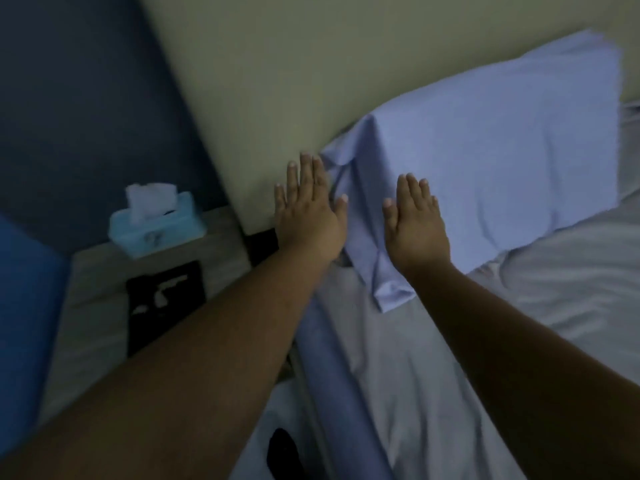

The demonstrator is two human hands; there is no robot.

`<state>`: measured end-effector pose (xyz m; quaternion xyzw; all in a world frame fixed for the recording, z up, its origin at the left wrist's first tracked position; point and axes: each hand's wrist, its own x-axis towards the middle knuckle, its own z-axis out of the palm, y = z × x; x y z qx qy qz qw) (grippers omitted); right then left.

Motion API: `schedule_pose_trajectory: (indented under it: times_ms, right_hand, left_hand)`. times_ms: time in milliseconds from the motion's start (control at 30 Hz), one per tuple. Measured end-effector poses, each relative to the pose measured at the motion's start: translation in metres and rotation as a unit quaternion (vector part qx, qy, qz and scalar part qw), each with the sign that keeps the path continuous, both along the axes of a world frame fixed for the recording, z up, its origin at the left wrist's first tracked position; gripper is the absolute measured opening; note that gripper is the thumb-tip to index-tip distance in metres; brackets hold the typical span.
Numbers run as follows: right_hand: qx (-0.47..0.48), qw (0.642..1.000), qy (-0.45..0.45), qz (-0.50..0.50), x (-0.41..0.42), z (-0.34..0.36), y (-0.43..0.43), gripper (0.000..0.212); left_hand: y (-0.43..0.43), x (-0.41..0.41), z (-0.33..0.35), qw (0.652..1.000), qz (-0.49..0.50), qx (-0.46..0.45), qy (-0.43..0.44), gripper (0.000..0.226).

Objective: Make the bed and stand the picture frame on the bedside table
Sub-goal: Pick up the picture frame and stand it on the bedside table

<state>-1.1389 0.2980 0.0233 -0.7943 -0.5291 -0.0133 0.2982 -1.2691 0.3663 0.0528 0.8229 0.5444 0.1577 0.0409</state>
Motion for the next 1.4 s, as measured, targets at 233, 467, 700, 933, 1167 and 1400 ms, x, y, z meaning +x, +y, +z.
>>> schedule_pose_trajectory:
  times_ms: [233,467,700,933,1167,1400]
  right_hand:
    - [-0.005,0.987,-0.018,0.162,-0.158,-0.004,0.054,0.061]
    - [-0.031,0.954,-0.022,0.296,-0.286,-0.049,0.128,0.062]
    - [-0.137,0.933,-0.024,0.333,-0.341,-0.115,0.198,0.064]
    - [-0.210,0.919,-0.029,0.332,-0.352,-0.166,0.215,0.060]
    - [-0.267,0.899,-0.025,0.346,-0.353,-0.194,0.219,0.056]
    - [-0.343,0.894,-0.018,0.286,-0.349,-0.196,0.219,0.062]
  left_hand:
    - [0.007,-0.178,-0.025,0.980,0.193,-0.028,-0.034,0.069]
    - [0.067,-0.314,-0.071,0.943,0.304,-0.072,-0.114,0.067]
    - [0.112,-0.373,-0.144,0.905,0.356,-0.146,-0.181,0.065]
    - [0.116,-0.373,-0.201,0.876,0.369,-0.229,-0.210,0.063]
    - [0.109,-0.365,-0.229,0.854,0.386,-0.281,-0.204,0.058]
    - [0.110,-0.355,-0.227,0.833,0.428,-0.318,-0.149,0.061]
